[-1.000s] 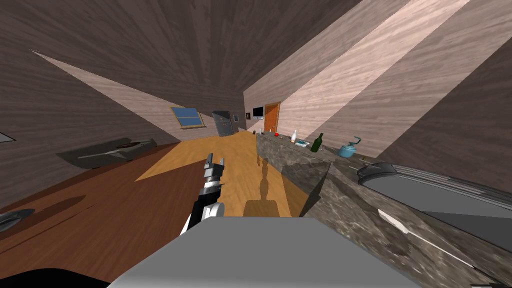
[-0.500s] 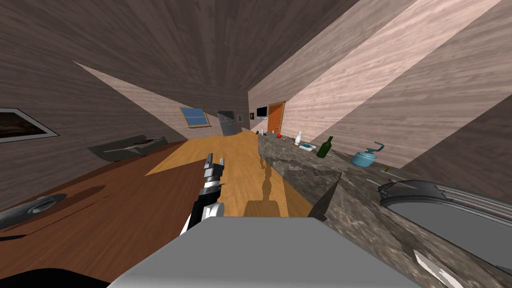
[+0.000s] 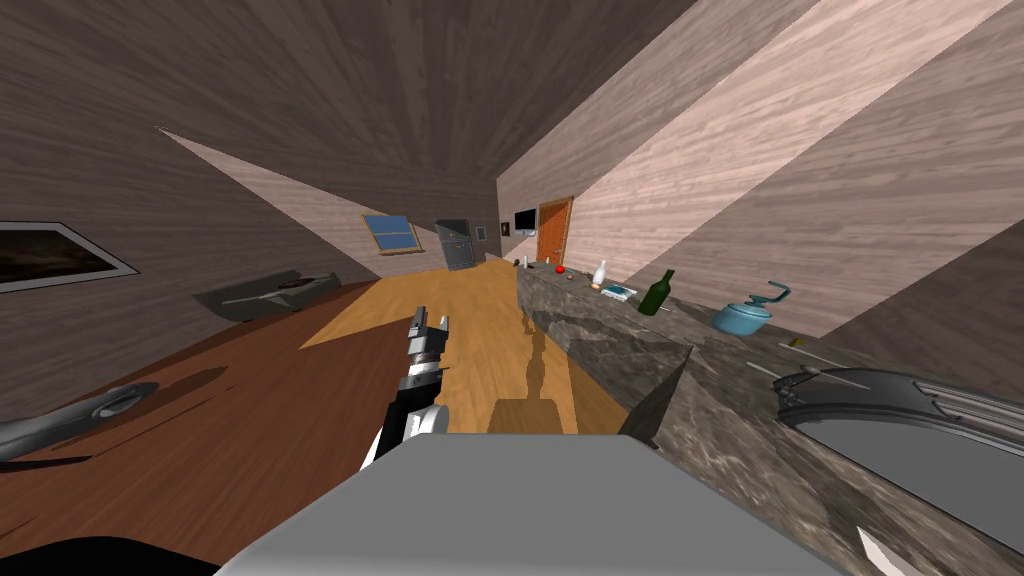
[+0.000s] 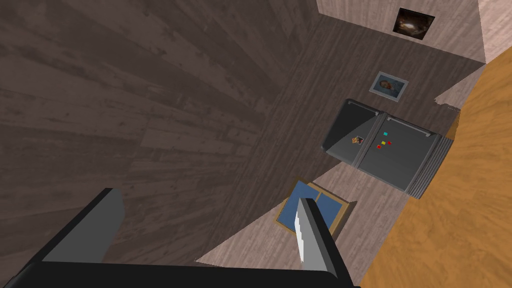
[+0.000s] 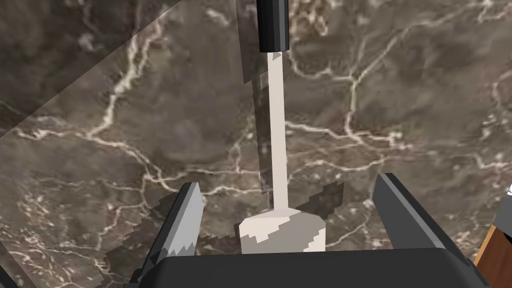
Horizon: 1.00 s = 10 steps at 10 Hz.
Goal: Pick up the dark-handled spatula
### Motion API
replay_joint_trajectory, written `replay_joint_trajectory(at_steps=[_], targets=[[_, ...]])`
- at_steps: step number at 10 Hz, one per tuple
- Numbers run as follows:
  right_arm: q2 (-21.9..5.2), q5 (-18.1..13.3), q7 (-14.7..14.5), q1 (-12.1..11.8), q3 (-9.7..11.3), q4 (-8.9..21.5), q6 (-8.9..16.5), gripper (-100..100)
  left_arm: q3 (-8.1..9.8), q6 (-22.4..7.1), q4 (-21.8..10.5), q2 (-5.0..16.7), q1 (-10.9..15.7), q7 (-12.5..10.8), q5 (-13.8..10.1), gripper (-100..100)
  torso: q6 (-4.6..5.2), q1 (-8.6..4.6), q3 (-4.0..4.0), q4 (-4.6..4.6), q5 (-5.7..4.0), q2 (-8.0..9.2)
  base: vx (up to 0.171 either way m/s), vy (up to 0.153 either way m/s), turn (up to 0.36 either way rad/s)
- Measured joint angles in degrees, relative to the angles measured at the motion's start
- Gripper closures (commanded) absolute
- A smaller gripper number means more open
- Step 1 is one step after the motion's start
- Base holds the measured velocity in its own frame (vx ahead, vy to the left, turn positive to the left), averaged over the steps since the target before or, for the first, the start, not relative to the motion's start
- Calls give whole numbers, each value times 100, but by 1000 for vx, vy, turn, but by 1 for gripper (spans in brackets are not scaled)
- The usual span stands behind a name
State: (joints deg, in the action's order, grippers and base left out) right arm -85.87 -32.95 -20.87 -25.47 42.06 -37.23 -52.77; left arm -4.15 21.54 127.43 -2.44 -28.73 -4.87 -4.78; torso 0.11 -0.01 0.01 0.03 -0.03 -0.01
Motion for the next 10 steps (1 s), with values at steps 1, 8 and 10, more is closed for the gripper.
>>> replay_joint_trajectory(at_steps=[1,8,10], targets=[[0,-1,-1,2,0,3,-3,100,0,0,0,0,0,0,0,0,0,3,0,0,1,0,0,0,0],[-218,33,76,-139,5,-162,116,-100,0,0,0,0,0,0,0,0,1,14,5,2,3,9,-9,8,-12],[-193,-9,16,-48,28,11,-64,-100,1,0,0,1,0,0,0,0,2,-18,5,2,-1,8,-17,-64,-34]])
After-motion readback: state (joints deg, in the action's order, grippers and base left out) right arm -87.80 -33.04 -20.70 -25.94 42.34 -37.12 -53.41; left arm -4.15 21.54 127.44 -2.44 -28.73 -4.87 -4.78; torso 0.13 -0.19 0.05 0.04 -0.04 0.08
